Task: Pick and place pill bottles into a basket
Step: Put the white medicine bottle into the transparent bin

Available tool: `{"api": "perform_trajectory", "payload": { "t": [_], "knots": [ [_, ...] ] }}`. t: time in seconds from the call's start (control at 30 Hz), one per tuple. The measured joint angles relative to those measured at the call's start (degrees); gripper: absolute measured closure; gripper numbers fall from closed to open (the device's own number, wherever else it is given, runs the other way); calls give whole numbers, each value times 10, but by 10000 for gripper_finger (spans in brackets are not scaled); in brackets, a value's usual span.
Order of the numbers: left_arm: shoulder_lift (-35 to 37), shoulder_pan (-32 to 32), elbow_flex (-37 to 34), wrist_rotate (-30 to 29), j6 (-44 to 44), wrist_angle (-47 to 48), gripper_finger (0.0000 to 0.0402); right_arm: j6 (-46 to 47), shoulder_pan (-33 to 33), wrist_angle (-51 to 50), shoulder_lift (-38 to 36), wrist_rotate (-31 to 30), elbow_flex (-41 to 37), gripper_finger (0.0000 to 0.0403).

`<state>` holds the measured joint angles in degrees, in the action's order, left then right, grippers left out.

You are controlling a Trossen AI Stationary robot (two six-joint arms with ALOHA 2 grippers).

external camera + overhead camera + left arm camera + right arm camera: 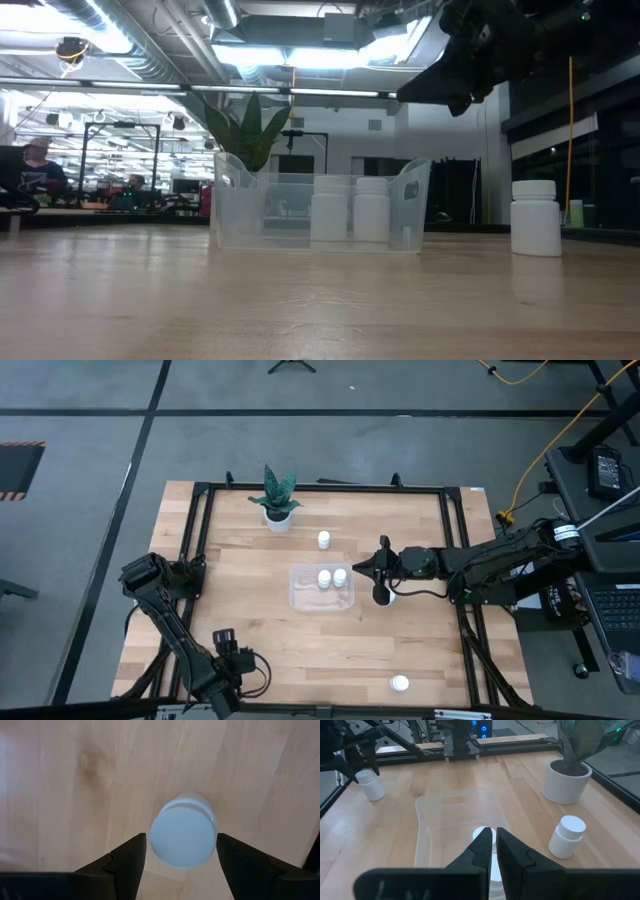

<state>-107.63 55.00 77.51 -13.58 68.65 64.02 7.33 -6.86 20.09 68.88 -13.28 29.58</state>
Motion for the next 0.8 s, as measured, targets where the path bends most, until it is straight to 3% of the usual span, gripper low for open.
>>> {"api": "perform_trajectory", "payload": {
  "t": [0.57,0.8],
  "knots": [
    [0,0,21,-17,-19,2,168,1,0,-3,0,0,0,373],
    [0,0,21,-16,-19,2,207,16,0,-3,0,0,0,373]
  ]
}}
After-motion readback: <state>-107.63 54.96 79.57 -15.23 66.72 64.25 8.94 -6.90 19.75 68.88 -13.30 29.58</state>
